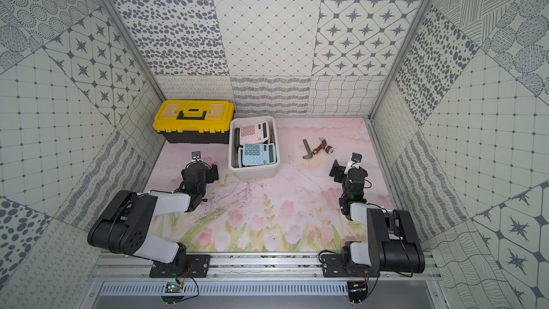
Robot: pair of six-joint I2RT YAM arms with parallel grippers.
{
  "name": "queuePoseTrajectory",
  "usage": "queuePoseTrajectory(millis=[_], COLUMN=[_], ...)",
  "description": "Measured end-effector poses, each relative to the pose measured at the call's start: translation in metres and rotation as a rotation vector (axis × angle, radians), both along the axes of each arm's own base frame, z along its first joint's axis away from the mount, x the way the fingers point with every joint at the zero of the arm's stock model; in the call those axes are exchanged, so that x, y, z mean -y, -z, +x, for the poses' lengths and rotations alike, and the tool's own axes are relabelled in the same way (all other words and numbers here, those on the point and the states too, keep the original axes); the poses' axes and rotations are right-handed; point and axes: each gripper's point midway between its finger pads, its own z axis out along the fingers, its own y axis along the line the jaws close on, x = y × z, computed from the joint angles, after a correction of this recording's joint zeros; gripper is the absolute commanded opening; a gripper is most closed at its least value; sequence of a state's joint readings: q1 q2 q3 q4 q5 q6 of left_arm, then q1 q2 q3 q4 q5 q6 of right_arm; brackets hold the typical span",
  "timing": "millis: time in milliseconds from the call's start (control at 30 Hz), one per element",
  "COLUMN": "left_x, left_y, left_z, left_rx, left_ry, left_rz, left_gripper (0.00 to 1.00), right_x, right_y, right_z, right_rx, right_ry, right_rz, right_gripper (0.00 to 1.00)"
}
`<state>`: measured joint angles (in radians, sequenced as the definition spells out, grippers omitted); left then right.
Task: Put the calculator in the storage box
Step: Reset both arms
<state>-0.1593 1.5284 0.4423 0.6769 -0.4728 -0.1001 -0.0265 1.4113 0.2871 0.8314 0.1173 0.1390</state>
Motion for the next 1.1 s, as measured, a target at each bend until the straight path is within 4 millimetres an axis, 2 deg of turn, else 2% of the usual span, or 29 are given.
queuePoseTrajectory(millis=[133,167,400,700,867,1100], left_x=[0.000,0.000,-0.001,-0.003,-0.001,0.004], left_y=[-0.003,-0.003,-0.003,-0.006,0.015,0.013], left_z=[0.002,0.003,0.005,0.011,-0.001,0.003], left_rx=[0.013,0.016,0.018,0.029,0.000,0.020], left_ry=[0.007,0.010,0.019,0.044,0.081,0.119], left_rz=[-0.005,-0.006,-0.019,-0.057,-0.080,-0.105], left_gripper=[1.00,1.00,1.00,1.00,1.00,1.00], right_x=[-0.010,-0.013,-0.035,-0.040,-0.040,-0.040], right_y=[0.032,0.034,0.003,0.009,0.010,0.011], right_z=[0.005,0.006,0.034,0.032,0.032,0.032], right_rx=[-0.071,-0.083,-0.015,-0.045,-0.049,-0.051], right_ry=[-0.048,-0.067,-0.188,-0.219,-0.219,-0.220], right_rz=[-0.007,-0.007,-0.039,-0.047,-0.047,-0.047], right_gripper=[0.97,0.97,0.97,0.97,0.97,0.97])
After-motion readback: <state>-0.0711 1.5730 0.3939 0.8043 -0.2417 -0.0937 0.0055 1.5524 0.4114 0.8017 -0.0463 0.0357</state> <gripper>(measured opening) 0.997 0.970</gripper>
